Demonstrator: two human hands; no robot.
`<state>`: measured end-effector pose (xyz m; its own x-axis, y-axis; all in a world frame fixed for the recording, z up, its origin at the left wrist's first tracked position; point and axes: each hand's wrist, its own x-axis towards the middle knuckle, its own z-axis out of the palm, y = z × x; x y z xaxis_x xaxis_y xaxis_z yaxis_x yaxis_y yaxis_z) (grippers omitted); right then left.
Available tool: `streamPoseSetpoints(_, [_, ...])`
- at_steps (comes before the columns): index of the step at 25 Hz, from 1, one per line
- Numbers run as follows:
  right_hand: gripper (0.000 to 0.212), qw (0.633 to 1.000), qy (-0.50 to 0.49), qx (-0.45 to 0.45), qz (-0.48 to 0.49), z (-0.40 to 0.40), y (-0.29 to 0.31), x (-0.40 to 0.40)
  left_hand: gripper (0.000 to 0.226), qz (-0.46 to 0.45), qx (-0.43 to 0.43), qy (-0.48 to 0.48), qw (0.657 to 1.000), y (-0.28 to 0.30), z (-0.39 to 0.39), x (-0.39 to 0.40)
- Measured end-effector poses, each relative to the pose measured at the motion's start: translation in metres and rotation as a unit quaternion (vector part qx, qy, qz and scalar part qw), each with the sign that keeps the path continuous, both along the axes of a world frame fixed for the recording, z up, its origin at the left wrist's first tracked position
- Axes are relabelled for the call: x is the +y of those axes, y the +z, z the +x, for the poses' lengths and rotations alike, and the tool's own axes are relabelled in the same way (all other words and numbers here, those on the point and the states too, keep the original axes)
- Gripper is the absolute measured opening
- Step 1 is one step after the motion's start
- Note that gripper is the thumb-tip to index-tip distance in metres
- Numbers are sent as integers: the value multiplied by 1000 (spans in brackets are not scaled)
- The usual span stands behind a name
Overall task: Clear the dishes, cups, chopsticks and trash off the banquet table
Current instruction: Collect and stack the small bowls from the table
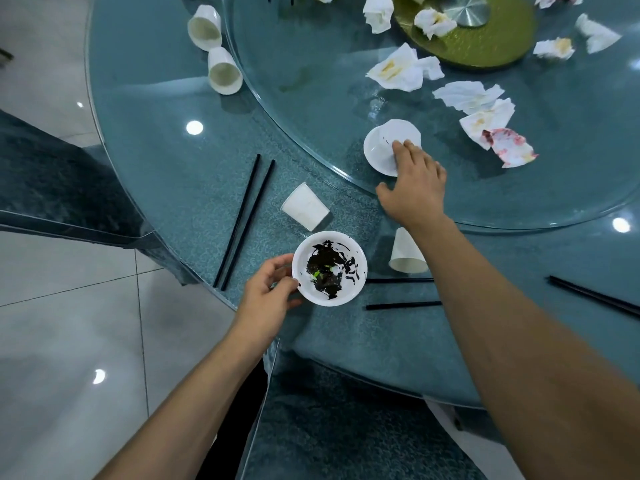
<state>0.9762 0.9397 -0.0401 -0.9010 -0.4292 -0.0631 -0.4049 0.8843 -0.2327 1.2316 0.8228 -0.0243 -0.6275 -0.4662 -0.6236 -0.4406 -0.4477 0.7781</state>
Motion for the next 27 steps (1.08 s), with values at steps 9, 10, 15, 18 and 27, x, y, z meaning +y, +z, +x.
streamPoseSetpoints(9, [76, 993, 36, 107, -17, 41, -12, 10, 37, 0, -3, 2, 1000, -3, 2, 2])
streamPoseSetpoints(10, [85, 995, 39, 91, 1, 41, -14, 8, 37, -1, -4, 3, 1000, -4, 2, 2])
streamPoseSetpoints(15, [86, 991, 30, 121, 43, 37, -21, -3, 38, -2, -2, 11, 1000, -4, 2, 3])
streamPoseSetpoints(18, [81, 988, 35, 147, 42, 34, -20, -4, 37, -1, -4, 14, 1000, -4, 1, 3])
streamPoseSetpoints(27, [61, 983, 28, 119, -137, 49, -5, 9, 36, -4, -1, -1, 1000, -4, 3, 5])
